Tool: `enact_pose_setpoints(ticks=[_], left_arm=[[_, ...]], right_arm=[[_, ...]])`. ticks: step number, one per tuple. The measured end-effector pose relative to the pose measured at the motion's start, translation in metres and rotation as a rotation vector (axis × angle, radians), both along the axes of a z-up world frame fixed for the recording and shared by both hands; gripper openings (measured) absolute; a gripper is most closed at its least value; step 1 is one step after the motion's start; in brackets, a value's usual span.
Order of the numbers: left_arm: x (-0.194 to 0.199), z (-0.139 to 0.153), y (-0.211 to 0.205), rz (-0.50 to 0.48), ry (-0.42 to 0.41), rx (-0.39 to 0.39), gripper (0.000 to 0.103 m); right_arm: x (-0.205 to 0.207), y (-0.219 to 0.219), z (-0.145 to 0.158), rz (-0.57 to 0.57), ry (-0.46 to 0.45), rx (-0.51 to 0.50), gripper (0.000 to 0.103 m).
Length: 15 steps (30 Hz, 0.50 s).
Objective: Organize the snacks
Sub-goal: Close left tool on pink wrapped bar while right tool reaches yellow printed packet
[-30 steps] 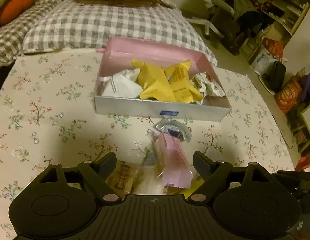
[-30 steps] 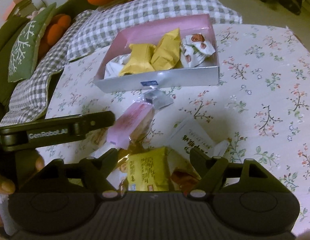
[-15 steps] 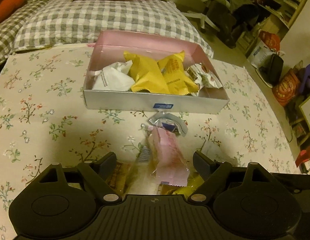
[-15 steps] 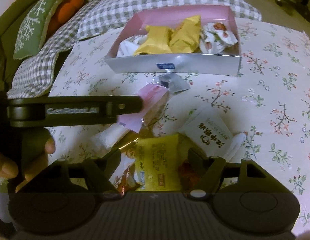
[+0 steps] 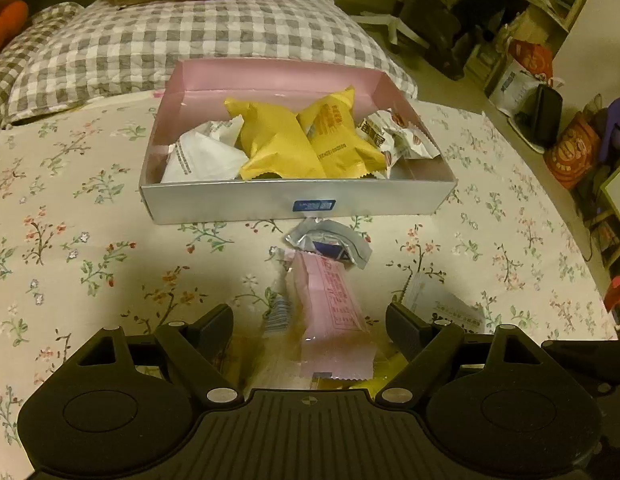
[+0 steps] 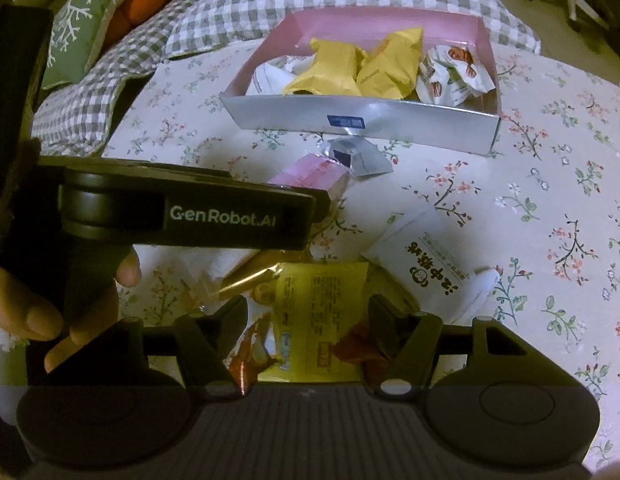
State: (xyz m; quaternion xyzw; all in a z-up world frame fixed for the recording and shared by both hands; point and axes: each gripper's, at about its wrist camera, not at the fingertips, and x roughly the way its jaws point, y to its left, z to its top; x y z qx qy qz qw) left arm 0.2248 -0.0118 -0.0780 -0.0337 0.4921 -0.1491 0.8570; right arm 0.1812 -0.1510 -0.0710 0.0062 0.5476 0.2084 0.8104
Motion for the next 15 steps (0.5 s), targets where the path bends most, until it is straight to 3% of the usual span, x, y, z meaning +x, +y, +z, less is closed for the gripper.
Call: enact_pose_setpoints(ticks=[15], left_arm=[[0.003, -0.010, -0.011, -0.044, -0.005, 0.061, 0.081]], right_arm=[[0.002, 0.009, -0.012, 0.027, 0.022, -0.070, 0.063]])
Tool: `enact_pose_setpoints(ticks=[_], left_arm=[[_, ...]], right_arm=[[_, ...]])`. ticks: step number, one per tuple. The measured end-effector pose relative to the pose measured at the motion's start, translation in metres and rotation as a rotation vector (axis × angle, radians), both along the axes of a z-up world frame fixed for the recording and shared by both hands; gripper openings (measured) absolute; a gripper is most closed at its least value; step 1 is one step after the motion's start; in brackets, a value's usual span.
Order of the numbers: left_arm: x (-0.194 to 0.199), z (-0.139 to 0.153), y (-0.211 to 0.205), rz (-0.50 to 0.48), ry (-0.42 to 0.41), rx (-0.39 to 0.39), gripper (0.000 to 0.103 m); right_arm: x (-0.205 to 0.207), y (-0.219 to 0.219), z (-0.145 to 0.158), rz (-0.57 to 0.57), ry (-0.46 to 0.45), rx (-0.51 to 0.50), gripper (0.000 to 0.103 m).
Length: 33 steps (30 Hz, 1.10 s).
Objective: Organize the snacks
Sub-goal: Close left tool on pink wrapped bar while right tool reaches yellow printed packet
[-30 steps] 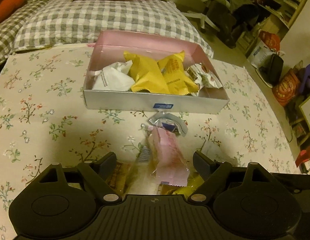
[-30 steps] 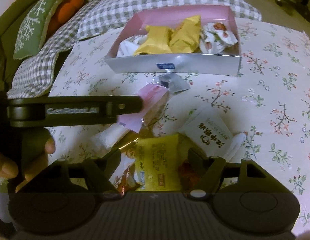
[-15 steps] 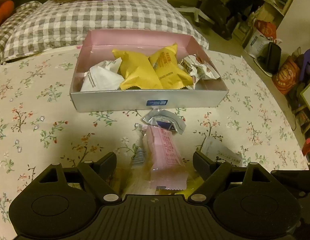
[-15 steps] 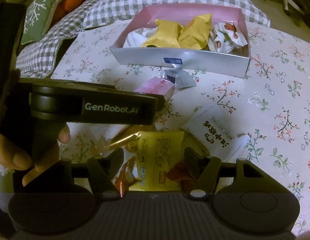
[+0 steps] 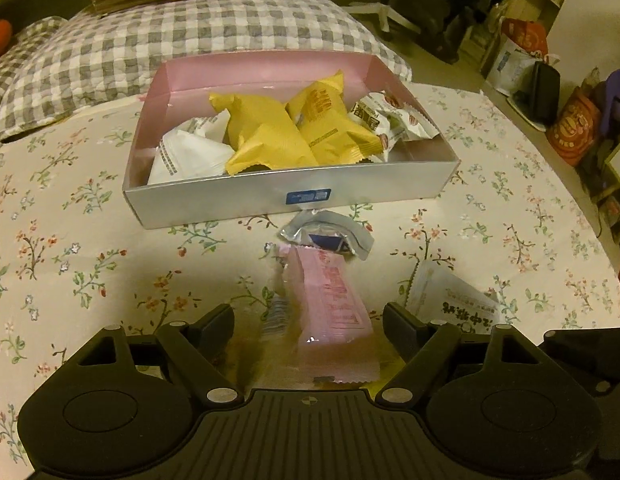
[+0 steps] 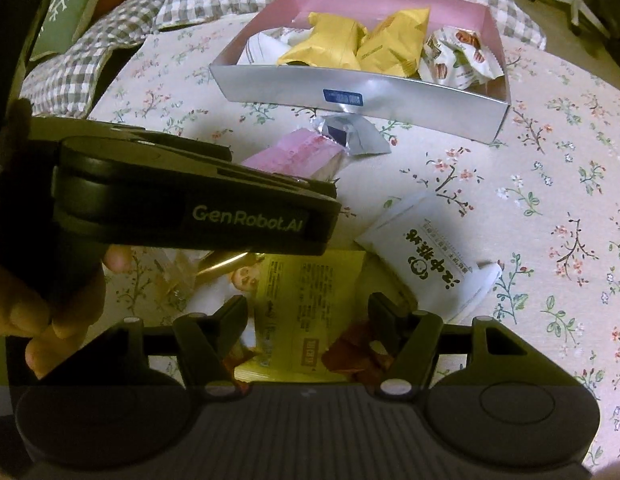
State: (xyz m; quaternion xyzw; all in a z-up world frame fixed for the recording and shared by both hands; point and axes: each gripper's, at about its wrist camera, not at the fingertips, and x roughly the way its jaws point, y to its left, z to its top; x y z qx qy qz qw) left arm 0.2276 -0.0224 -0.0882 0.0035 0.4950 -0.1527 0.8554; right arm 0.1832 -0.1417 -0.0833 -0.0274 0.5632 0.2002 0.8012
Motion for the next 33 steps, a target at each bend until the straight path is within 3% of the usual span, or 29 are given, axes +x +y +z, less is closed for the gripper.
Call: enact_pose_setpoints(ticks=[9, 12, 14, 22, 33], left_arm=[[0.001, -0.003, -0.001, -0.008, 0.006, 0.011, 0.070], [0.002, -0.005, -0.002, -0.010, 0.011, 0.015, 0.060], [0.003, -0.006, -0.002, -0.013, 0.014, 0.018, 0.048], [0.004, -0.004, 0.002, 0.007, 0.003, 0.017, 0.044], [0.007, 0.005, 0.014, 0.032, 0.007, -0.044, 0.042]], right_arm=[[0.001, 0.000, -0.003, -0.003, 0.008, 0.004, 0.055], [0.002, 0.001, -0.004, -0.002, 0.014, 0.007, 0.052], [0.003, 0.001, -0.005, -0.002, 0.017, 0.012, 0.051], [0.003, -0.002, -0.005, -0.011, 0.018, 0.030, 0.047], [0.004, -0.009, 0.000, -0.045, 0.014, 0.076, 0.046]])
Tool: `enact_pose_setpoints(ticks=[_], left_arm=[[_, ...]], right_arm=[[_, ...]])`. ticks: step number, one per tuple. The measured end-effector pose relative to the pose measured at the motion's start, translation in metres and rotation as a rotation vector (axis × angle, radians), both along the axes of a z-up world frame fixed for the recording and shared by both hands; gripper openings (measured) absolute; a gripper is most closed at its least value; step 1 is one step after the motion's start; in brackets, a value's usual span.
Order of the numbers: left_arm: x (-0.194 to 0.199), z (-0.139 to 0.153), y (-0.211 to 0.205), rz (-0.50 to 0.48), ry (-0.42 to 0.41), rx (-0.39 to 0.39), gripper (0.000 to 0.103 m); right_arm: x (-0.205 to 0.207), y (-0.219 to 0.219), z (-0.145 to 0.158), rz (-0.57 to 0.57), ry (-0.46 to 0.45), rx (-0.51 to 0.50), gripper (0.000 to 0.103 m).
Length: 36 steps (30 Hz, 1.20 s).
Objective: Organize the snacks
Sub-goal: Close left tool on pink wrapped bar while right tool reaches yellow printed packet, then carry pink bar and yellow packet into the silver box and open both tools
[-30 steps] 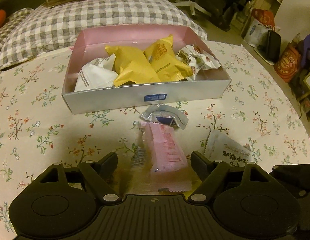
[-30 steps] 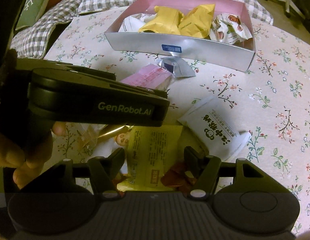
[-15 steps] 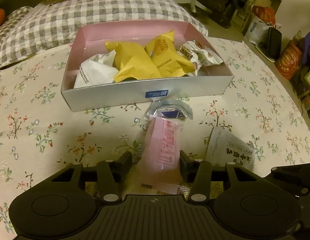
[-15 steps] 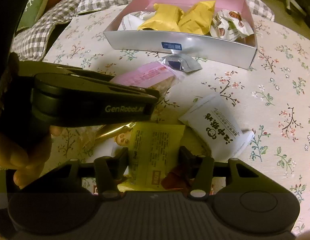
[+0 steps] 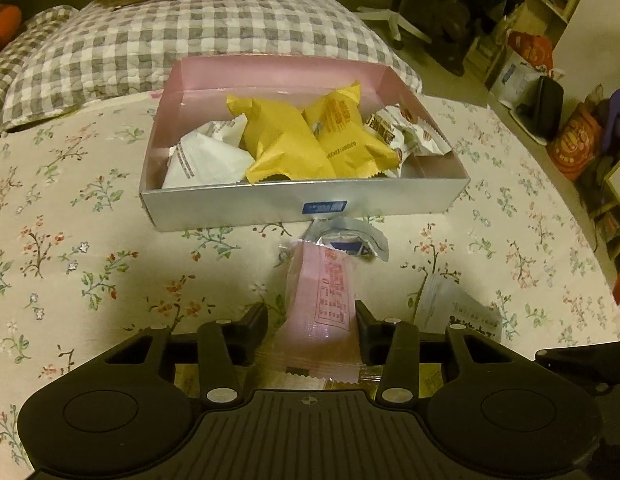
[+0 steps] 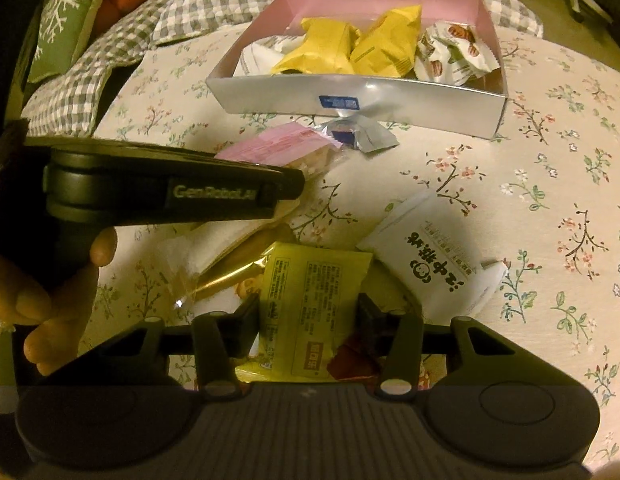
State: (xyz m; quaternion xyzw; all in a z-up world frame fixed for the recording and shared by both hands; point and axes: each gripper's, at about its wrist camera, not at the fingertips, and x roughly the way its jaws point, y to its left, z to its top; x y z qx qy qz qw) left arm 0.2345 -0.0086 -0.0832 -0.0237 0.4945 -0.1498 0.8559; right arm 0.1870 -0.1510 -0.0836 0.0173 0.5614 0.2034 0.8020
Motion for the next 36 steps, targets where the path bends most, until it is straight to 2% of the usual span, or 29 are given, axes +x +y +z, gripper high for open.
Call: enact_pose_setpoints(ticks=[15, 19, 23, 28, 33, 36], left_arm=[[-0.003, 0.020, 0.021, 0.031, -0.021, -0.088, 0.038], [-0.004, 0.021, 0.023, 0.032, -0.020, -0.084, 0.038], [-0.006, 0.020, 0.019, 0.015, -0.017, -0.061, 0.036], [-0.006, 0.006, 0.010, -0.010, 0.012, 0.033, 0.036], [-0.006, -0.001, 0.002, -0.028, 0.002, 0.102, 0.041], [-0.003, -0.007, 0.000, -0.030, 0.008, 0.108, 0.043]], right_arm=[[0.005, -0.018, 0.010, -0.074, -0.024, 0.062, 0.045], [0.007, -0.025, 0.011, -0.099, -0.024, 0.076, 0.045], [0.009, -0.029, 0.012, -0.121, -0.023, 0.089, 0.045], [0.009, -0.030, 0.011, -0.130, -0.021, 0.092, 0.046], [0.009, -0.029, 0.012, -0.132, -0.023, 0.095, 0.045], [0.009, -0.028, 0.011, -0.128, -0.024, 0.090, 0.045]])
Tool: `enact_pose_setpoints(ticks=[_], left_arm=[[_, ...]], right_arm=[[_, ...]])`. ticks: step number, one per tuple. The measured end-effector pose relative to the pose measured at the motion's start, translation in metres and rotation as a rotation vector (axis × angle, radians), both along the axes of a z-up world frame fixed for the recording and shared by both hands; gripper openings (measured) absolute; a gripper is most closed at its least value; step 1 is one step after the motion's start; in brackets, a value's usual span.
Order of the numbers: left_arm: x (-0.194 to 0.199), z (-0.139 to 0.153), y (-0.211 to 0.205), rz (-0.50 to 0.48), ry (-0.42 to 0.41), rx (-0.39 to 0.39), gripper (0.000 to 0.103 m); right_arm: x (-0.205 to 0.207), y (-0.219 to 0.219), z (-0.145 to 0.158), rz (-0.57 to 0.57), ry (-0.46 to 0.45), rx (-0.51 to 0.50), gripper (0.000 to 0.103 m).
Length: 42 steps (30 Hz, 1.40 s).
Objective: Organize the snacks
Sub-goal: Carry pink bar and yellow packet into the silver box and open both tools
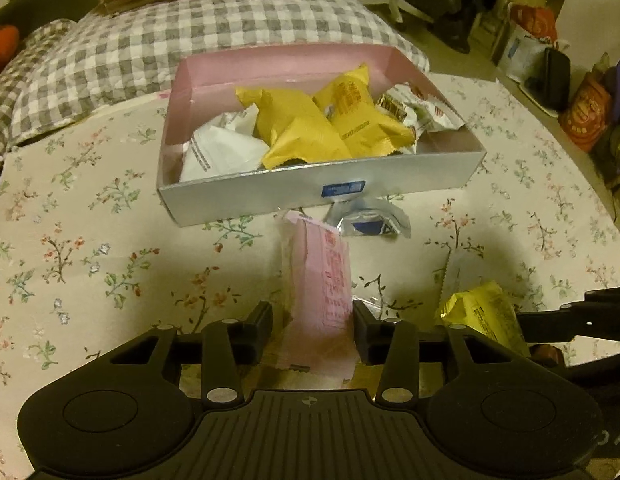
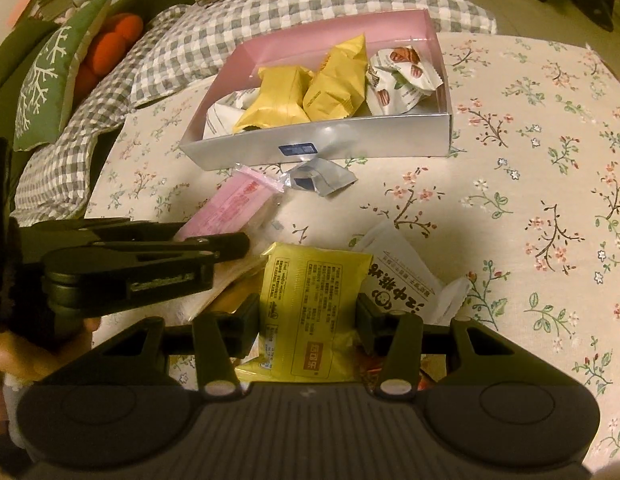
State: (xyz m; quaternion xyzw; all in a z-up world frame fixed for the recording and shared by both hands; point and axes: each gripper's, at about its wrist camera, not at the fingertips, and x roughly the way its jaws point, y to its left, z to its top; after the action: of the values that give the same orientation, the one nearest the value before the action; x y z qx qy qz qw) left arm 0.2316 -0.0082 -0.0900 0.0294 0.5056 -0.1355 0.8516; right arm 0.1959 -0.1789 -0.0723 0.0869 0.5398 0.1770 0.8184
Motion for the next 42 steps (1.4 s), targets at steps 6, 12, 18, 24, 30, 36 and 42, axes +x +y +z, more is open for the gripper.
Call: enact_pose_setpoints(ticks=[6, 12, 18, 24, 30, 36, 42], left_arm=[[0.006, -0.005, 0.005, 0.028, 0.006, -0.040, 0.041], [0.010, 0.000, 0.018, 0.080, -0.001, -0.117, 0.033], [0.007, 0.012, 0.030, 0.106, 0.007, -0.196, 0.032], [0.001, 0.032, 0.045, 0.115, -0.019, -0.291, 0.032], [-0.002, 0.055, 0.067, 0.137, -0.096, -0.365, 0.032], [0.006, 0.059, 0.076, 0.177, -0.131, -0.381, 0.032], [0.015, 0.069, 0.084, 0.196, -0.200, -0.395, 0.032]], right_arm=[[0.001, -0.002, 0.001, -0.007, -0.004, 0.003, 0.045], [0.002, -0.005, 0.001, -0.023, -0.005, 0.011, 0.045], [0.002, -0.008, 0.003, -0.033, -0.005, 0.032, 0.045], [0.004, -0.017, 0.004, -0.064, -0.005, 0.062, 0.045], [0.006, -0.029, 0.008, -0.107, -0.019, 0.090, 0.045], [0.009, -0.038, 0.015, -0.157, -0.055, 0.143, 0.045], [0.016, -0.045, 0.023, -0.213, -0.100, 0.178, 0.045]])
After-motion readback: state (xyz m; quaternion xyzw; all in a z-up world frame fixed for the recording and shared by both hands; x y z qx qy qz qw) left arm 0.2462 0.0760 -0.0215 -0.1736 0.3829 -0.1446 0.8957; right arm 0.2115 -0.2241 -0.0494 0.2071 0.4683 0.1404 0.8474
